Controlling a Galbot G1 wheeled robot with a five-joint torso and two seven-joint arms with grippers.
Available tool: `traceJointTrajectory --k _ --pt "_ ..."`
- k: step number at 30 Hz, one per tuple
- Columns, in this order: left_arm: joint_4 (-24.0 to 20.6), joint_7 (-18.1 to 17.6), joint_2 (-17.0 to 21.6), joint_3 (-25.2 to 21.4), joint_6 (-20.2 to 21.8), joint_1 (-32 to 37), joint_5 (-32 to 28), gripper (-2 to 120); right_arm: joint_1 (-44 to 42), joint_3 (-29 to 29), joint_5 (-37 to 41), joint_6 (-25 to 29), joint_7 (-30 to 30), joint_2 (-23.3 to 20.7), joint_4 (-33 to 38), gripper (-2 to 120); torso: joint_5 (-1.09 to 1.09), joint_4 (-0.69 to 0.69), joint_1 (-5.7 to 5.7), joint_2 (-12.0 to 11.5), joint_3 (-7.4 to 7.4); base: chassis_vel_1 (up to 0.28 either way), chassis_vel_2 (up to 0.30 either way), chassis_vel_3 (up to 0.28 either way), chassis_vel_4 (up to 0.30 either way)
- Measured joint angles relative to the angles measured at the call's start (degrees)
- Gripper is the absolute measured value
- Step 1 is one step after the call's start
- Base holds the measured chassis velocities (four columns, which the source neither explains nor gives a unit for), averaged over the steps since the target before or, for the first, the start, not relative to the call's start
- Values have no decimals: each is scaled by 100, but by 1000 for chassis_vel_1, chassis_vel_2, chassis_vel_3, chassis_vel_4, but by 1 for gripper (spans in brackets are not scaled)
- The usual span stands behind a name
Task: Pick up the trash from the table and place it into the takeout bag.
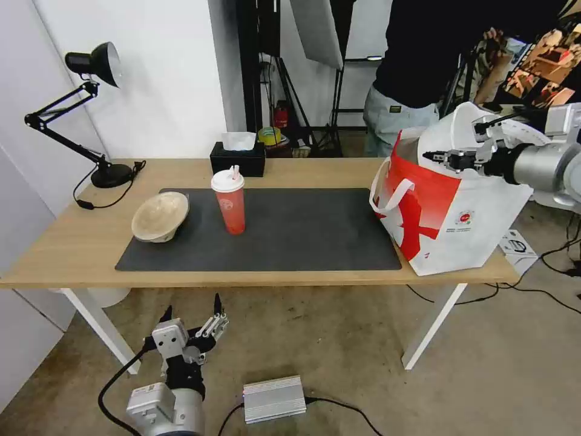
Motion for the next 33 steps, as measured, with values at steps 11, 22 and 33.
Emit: traceJointTrajectory --k 11,22,33 --pt "6 -2 76 9 -1 -46 -11 100 -162 151 -63 1 156 -292 205 28 0 -1 0 0 -1 0 0 0 0" --pt "-12 -2 89 32 -3 -42 -1 100 -211 121 -299 2 165 -554 370 70 0 0 0 0 -1 0 0 0 0" --pt "-72 -3 93 24 -3 11 17 100 -471 328 -348 5 167 -638 510 100 0 0 0 0 -1 0 0 0 0"
